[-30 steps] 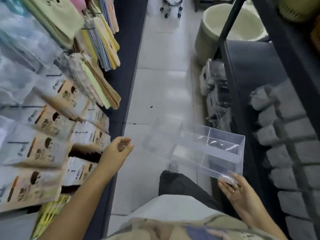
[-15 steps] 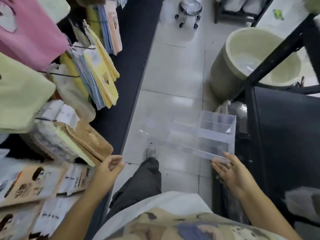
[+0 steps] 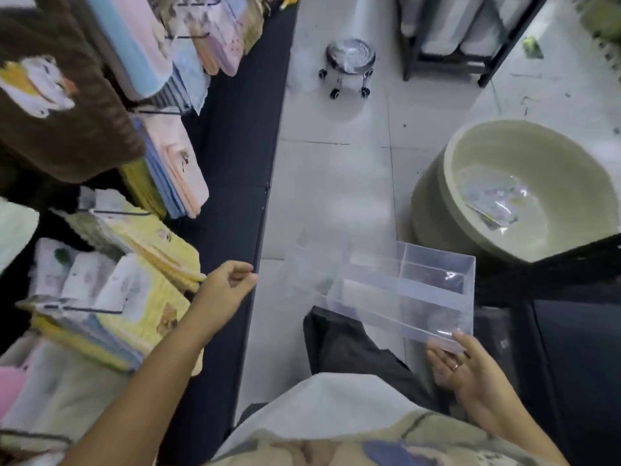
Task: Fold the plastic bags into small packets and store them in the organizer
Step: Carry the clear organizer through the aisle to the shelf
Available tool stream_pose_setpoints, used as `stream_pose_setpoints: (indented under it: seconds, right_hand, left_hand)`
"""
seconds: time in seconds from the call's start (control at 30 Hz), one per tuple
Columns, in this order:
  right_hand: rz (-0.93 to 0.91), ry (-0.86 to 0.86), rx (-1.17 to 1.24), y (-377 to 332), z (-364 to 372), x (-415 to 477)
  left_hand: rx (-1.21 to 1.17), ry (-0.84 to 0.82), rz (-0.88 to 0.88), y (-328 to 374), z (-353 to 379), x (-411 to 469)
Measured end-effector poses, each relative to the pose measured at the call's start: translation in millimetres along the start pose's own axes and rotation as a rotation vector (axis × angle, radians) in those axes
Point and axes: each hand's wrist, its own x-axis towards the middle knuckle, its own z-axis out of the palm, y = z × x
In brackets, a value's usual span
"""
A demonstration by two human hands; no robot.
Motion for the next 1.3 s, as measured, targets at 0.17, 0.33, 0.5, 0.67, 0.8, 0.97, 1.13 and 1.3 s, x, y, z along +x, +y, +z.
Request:
stream_pose_setpoints:
  seconds: [0.17, 0.33, 0.5, 0.67, 0.8, 0.97, 1.13, 1.3]
  right_hand:
    - [0.031, -0.002, 0.025, -107.2, 95.4, 117.2]
    - [-0.02, -0.064, -0.014, -229.5, 201.5, 219.6]
    - [-0.035, -0.134, -0.045, -324.3, 307.0, 329.1]
    - [-0.021, -0.139, -0.076, -408.6, 407.3, 434.6]
    - [0.009, -0.096, -0.022, -477.9, 469.6, 495.3]
    - [0.0, -0.073, -0.013, -568.2, 520.0, 575.0]
    - [0.03, -0.134, -0.099, -672.6, 569.3, 679.6]
    - [0.076, -0.235, -0.333, -794.5, 636.2, 790.7]
  left_hand:
    - [-0.004, 0.003, -0.052, 68.5, 8.9, 139.8]
    - [-0.038, -0.031, -0.1, 137.1, 3.6, 252.7]
    - [-0.098, 0.049, -0.161, 181.6, -14.5, 377.2]
    - [-0.101, 0.091, -0.194, 226.2, -37.7, 538.4]
    - [-0.058, 0.077, -0.135, 299.7, -56.2, 675.8]
    - [-0.051, 0.094, -0.007, 412.2, -57.0, 833.4]
    - [-0.064, 0.119, -0.017, 486.4, -19.9, 960.3]
    - [-0.177, 0.232, -0.202, 525.2, 24.0, 1033.1]
